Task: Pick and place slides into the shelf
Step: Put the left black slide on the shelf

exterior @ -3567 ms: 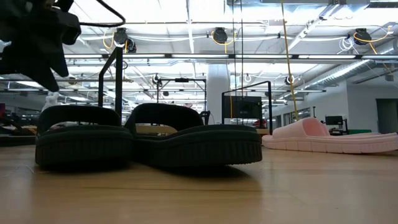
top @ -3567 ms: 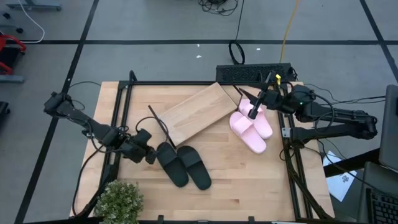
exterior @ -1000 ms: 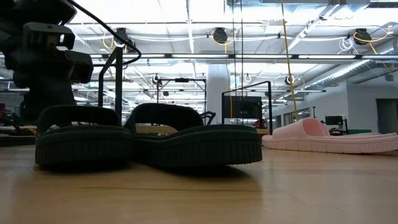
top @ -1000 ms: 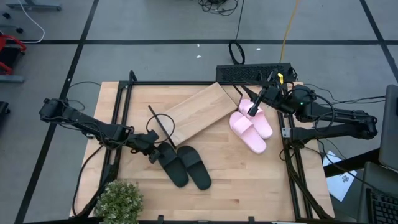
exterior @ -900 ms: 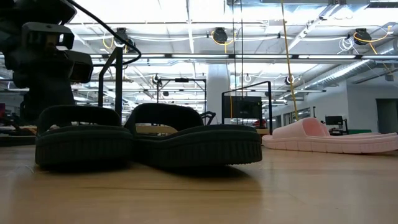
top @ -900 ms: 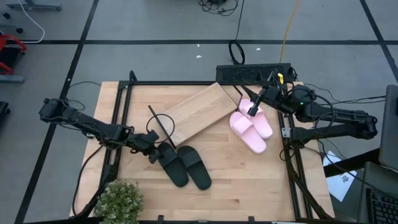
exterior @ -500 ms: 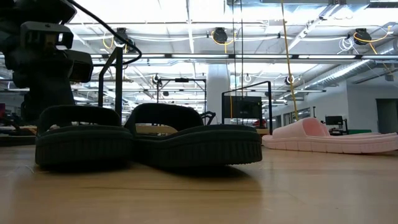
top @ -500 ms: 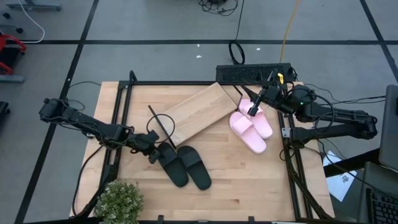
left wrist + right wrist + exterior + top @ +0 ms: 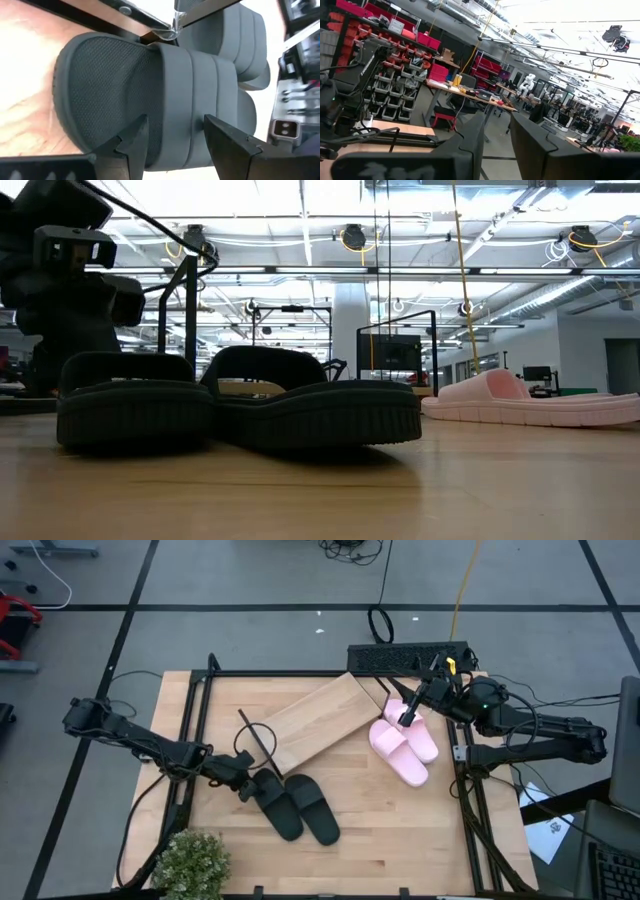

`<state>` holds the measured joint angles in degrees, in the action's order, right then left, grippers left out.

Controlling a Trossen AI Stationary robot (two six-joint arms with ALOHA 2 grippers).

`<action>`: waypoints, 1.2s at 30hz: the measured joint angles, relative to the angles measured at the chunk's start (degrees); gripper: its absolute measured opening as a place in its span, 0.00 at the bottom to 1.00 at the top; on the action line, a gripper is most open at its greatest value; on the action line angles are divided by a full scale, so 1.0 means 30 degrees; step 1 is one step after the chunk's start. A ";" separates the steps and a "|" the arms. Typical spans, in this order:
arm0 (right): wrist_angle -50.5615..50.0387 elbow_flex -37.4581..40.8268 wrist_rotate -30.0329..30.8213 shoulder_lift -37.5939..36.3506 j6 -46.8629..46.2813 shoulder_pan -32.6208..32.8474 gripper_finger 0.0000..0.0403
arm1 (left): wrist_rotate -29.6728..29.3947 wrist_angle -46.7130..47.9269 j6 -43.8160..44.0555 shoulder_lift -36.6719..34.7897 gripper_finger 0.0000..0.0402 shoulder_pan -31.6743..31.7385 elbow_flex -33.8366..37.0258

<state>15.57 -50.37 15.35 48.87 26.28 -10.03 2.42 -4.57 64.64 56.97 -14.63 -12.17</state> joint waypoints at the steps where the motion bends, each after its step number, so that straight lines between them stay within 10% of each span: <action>1: 0.0000 0.0000 0.0000 0.0003 0.0001 -0.0004 0.21 | 0.0005 -0.0605 0.0118 0.0000 0.46 0.0000 0.0235; 12: 0.0000 0.0000 0.0007 0.0003 0.0022 -0.0004 0.21 | 0.0474 -0.1609 -0.0197 0.0000 0.42 0.0000 0.0541; 21: 0.0000 0.0000 0.0007 0.0003 0.0007 -0.0001 0.21 | 0.0823 -0.1639 -0.0821 -0.0017 0.03 0.0000 0.0541; 36: -0.0002 0.0000 0.0007 0.0003 -0.0015 -0.0002 0.21 | 0.3717 -0.5133 0.1893 -0.0492 0.00 -0.0282 0.0519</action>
<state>15.57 -50.37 15.38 48.88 26.24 -10.04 13.57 -19.97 70.32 55.49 -15.48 -10.61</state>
